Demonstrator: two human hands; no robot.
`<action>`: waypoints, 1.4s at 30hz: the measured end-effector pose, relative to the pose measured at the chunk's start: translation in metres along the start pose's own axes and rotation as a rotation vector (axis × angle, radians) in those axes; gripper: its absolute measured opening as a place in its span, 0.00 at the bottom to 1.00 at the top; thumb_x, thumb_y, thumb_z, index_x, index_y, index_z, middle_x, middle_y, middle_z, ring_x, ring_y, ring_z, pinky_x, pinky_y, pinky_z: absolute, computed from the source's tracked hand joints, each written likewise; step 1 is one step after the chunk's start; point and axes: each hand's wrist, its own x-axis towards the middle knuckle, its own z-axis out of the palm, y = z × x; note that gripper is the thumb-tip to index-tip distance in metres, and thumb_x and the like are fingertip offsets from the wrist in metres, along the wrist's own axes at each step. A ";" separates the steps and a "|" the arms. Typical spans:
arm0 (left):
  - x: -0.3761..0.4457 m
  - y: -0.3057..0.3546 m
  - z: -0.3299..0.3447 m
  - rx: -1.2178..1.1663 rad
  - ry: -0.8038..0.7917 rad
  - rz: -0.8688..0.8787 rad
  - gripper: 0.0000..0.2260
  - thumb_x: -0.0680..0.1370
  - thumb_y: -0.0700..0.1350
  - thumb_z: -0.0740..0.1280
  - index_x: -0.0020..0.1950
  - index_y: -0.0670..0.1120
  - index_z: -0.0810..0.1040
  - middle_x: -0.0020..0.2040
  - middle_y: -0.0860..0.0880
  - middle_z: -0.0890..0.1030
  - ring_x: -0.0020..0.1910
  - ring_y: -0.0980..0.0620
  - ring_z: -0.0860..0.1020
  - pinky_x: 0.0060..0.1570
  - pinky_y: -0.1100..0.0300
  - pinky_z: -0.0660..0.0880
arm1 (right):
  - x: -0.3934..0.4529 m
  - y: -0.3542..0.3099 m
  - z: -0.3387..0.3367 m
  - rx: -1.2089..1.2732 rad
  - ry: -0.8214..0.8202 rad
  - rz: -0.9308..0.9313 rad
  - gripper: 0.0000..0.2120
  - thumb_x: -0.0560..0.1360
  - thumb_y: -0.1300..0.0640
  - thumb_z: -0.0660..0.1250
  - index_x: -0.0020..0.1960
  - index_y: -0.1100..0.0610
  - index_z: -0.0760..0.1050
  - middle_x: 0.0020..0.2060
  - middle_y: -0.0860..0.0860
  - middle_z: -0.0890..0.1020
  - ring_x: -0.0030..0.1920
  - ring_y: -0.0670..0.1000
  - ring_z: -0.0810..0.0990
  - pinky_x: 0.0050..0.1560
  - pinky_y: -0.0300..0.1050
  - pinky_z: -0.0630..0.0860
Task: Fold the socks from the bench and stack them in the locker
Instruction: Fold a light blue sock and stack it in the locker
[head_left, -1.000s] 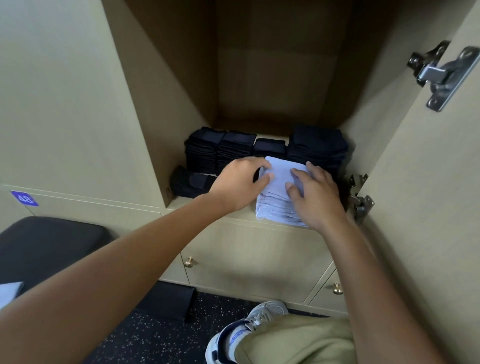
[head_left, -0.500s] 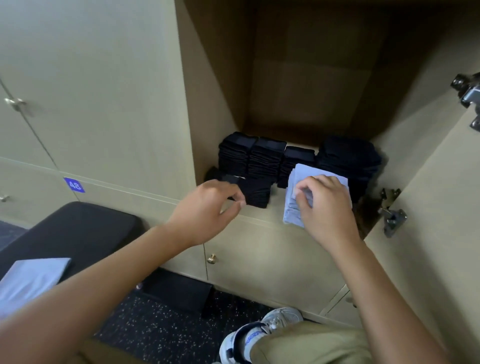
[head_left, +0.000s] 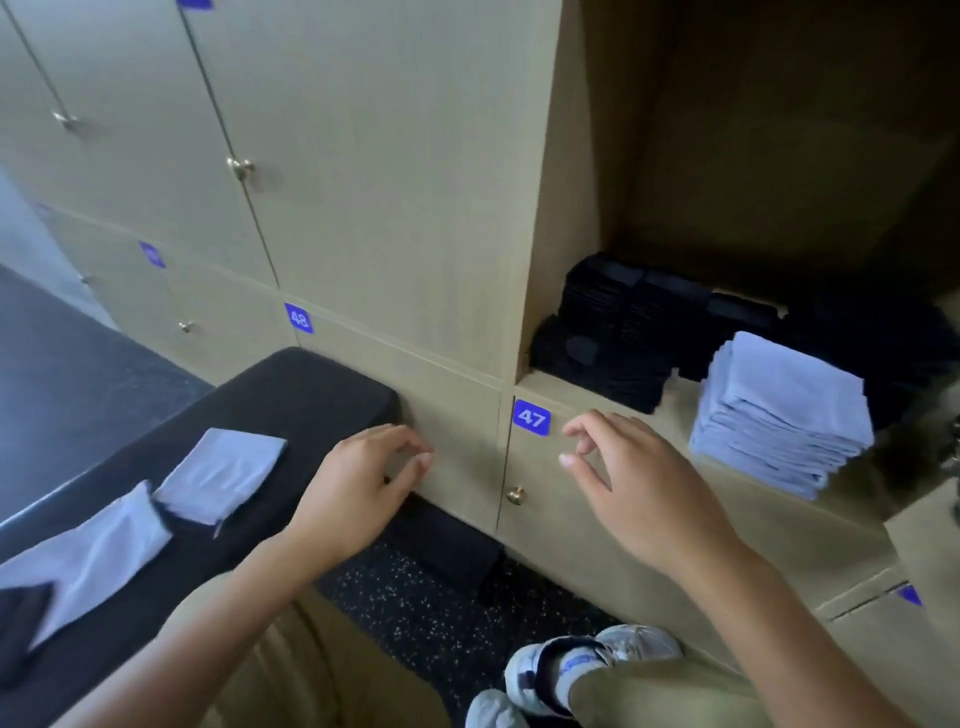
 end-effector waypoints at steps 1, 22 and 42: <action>-0.005 -0.011 -0.005 0.022 0.002 -0.024 0.05 0.81 0.51 0.67 0.52 0.54 0.82 0.47 0.61 0.81 0.48 0.62 0.78 0.50 0.60 0.75 | -0.001 -0.004 0.003 -0.003 -0.026 -0.008 0.10 0.82 0.48 0.62 0.63 0.47 0.72 0.52 0.41 0.77 0.54 0.45 0.75 0.49 0.41 0.67; -0.061 -0.183 -0.052 0.496 0.072 -0.436 0.05 0.76 0.45 0.74 0.49 0.45 0.82 0.49 0.48 0.82 0.53 0.42 0.76 0.47 0.47 0.76 | -0.006 -0.024 0.024 -0.007 -0.307 -0.029 0.17 0.82 0.44 0.60 0.70 0.43 0.68 0.54 0.39 0.77 0.50 0.44 0.79 0.51 0.44 0.77; -0.034 -0.027 -0.044 -0.874 -0.155 -0.580 0.08 0.80 0.43 0.67 0.43 0.41 0.81 0.40 0.48 0.80 0.39 0.52 0.78 0.44 0.60 0.75 | -0.008 -0.023 0.028 0.180 -0.264 -0.019 0.20 0.81 0.44 0.63 0.73 0.42 0.67 0.57 0.38 0.76 0.52 0.41 0.78 0.53 0.44 0.77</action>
